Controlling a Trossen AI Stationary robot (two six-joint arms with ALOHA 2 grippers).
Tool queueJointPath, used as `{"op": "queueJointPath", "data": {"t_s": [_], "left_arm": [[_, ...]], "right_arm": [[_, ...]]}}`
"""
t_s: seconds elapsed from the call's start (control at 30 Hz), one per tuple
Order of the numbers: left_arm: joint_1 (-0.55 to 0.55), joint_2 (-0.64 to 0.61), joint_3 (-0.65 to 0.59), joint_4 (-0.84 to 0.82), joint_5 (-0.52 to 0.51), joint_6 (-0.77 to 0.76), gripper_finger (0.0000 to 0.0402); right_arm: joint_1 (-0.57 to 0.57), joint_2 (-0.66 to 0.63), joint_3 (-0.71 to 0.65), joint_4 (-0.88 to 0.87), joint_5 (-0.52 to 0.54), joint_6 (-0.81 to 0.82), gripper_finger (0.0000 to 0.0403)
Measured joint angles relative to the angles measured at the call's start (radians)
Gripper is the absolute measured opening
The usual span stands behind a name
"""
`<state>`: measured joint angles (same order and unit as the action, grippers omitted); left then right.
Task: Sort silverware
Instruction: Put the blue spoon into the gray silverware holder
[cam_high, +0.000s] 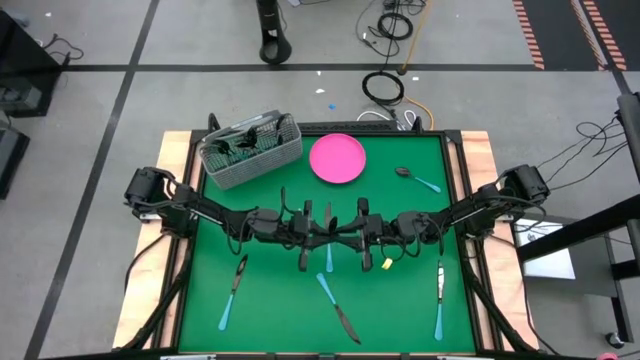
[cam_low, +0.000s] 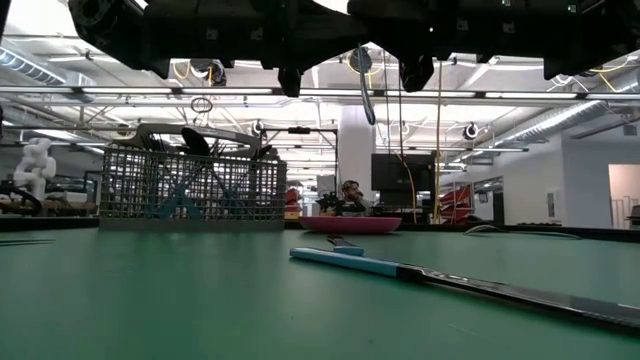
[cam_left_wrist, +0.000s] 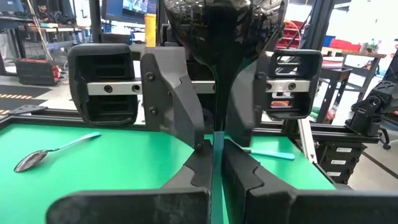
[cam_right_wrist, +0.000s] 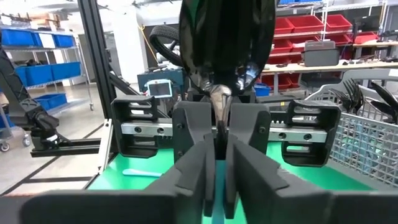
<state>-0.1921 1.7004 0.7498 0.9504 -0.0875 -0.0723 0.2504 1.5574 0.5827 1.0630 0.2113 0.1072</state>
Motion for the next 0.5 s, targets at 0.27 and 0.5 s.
{"op": "queueJointPath", "data": {"t_s": [0.27,0.5], "left_arm": [[0.002,-0.003,0.000,-0.016,-0.023,0.001,0.0010],[0.016,-0.121,0.000,-0.224,-0.144,0.051,0.0010]], "right_arm": [[0.000,-0.074,0.000,-0.078,-0.001,-0.056,0.0161],[0.001,-0.317,0.000,-0.453,0.061,-0.017,0.0185]]}}
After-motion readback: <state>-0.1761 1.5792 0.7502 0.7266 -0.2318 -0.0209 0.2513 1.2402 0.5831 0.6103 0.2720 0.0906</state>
